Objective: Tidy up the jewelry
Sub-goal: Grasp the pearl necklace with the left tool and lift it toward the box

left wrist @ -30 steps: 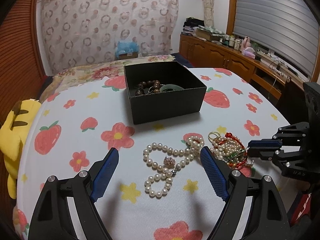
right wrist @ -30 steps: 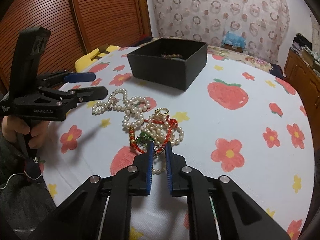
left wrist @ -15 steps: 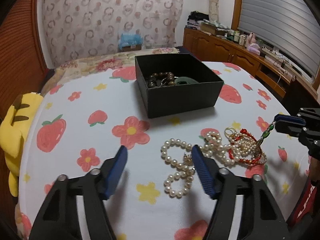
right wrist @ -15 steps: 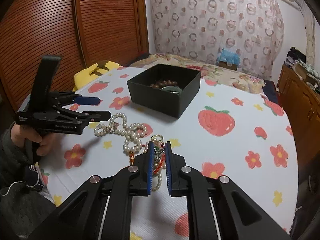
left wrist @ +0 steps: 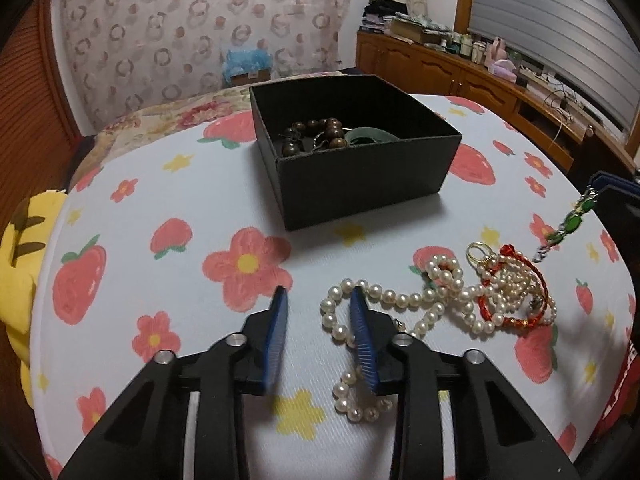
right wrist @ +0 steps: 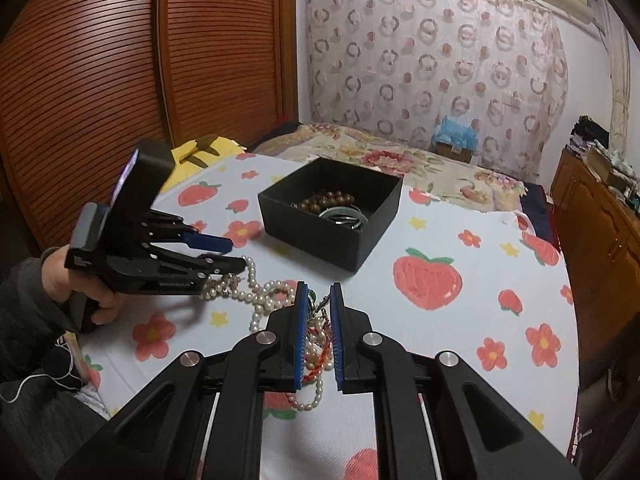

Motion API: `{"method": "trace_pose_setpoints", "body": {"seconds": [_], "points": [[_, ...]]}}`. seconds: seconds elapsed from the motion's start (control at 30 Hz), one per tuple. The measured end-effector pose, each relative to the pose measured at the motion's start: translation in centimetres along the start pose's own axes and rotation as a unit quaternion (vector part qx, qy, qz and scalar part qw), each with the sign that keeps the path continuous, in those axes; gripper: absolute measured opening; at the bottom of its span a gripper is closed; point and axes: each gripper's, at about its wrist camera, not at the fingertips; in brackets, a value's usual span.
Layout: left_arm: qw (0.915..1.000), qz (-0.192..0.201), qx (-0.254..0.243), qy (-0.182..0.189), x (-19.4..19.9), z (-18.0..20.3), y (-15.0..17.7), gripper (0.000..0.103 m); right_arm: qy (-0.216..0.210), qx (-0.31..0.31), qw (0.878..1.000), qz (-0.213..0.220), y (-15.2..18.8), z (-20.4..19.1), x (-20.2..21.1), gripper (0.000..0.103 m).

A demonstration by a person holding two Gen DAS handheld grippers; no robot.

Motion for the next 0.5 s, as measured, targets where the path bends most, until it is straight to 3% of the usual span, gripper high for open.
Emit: {"method": "trace_pose_setpoints", "body": {"seconds": [0.03, 0.07, 0.3, 0.5], "points": [[1.0, 0.0, 0.0, 0.002, 0.0, 0.0, -0.1, 0.017, 0.0, 0.001, 1.0, 0.001, -0.2, -0.1, 0.1, 0.012], [1.0, -0.001, 0.0, 0.006, 0.0, 0.0, -0.2, 0.007, 0.001, 0.002, 1.0, 0.003, -0.3, -0.1, 0.1, 0.012], [0.9997, 0.023, 0.002, 0.006, 1.6, 0.1, -0.5, 0.007, 0.001, 0.006, 1.0, 0.008, -0.8, -0.2, 0.3, 0.012], [0.997, 0.077, 0.001, 0.006, 5.6, 0.5, -2.1, 0.007, 0.001, 0.008, 1.0, 0.008, -1.0, -0.2, 0.1, 0.012]]}}
Point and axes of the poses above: each gripper's, at about its wrist camera, not at the fingertips, and x roughly against the way its jaws point, z to its right, y to its underside, and after that the axes turned 4 degrees about z, right-handed
